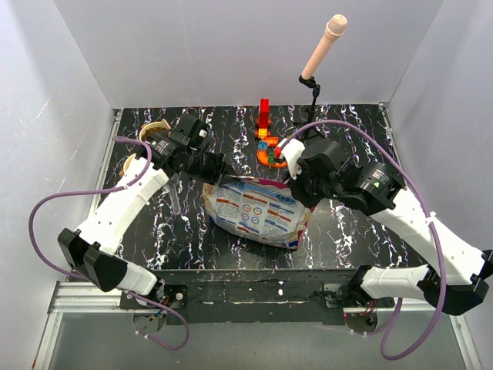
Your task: Serve the pet food
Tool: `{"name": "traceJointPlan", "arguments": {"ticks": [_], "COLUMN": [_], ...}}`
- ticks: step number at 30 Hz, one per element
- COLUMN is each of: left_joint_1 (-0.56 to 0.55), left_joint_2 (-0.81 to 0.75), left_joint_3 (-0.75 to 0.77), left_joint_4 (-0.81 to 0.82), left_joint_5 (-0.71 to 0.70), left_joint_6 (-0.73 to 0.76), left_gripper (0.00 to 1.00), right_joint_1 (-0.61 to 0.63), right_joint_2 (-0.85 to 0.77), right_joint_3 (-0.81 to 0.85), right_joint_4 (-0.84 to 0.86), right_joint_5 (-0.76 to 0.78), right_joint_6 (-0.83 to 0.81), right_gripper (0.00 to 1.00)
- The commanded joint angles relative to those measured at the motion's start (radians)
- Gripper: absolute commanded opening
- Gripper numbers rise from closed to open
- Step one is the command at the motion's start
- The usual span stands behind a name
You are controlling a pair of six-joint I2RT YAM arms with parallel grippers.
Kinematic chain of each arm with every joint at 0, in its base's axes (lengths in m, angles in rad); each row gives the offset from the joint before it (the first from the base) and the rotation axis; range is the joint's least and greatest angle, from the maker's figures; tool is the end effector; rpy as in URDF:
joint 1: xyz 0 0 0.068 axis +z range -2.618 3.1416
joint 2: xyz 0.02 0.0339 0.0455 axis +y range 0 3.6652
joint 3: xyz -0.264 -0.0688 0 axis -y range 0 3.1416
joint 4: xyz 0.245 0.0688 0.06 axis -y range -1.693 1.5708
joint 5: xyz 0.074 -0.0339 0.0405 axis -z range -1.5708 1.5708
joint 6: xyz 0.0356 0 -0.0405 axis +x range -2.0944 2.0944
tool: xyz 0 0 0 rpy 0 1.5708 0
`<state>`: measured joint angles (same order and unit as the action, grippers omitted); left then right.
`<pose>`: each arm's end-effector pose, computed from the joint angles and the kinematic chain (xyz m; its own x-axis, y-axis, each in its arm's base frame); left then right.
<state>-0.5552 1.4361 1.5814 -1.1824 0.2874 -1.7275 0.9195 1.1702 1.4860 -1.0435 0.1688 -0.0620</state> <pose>0.2269 -0.1526 0.3768 -0.5062 -0.8007 0.3204 -0.8207 0.3329 -0.4644 0.1337 0.1656 0.4172 -0.3586 -0.5712 -0.7383 -0.7316 0.6633 -0.1578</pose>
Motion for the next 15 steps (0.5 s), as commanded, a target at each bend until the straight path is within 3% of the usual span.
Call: {"name": "traceJointPlan", "arguments": {"ticks": [1, 4, 11, 14, 15], "left_joint_1": [0.058, 0.06, 0.06, 0.06, 0.06], "left_joint_2": [-0.025, -0.011, 0.027, 0.032, 0.029], "left_joint_3": [0.071, 0.094, 0.189, 0.198, 0.192], "left_joint_4": [-0.022, -0.046, -0.138, -0.151, -0.145], "left_joint_5": [-0.123, -0.117, -0.108, -0.106, -0.109], "left_joint_6": [0.011, 0.006, -0.015, -0.02, -0.02], "left_gripper": [0.0, 0.0, 0.0, 0.0, 0.0], "right_joint_1": [0.001, 0.039, 0.116, 0.133, 0.134], "right_joint_2": [0.039, 0.097, 0.307, 0.364, 0.371], "right_joint_3": [0.082, 0.118, 0.264, 0.318, 0.315], "right_joint_4": [0.004, 0.124, 0.223, 0.201, 0.192], "right_joint_5": [-0.038, -0.019, 0.0, 0.033, 0.038], "right_joint_6": [-0.022, -0.045, -0.107, -0.113, -0.113], "right_gripper": [0.33, 0.36, 0.36, 0.26, 0.18]}}
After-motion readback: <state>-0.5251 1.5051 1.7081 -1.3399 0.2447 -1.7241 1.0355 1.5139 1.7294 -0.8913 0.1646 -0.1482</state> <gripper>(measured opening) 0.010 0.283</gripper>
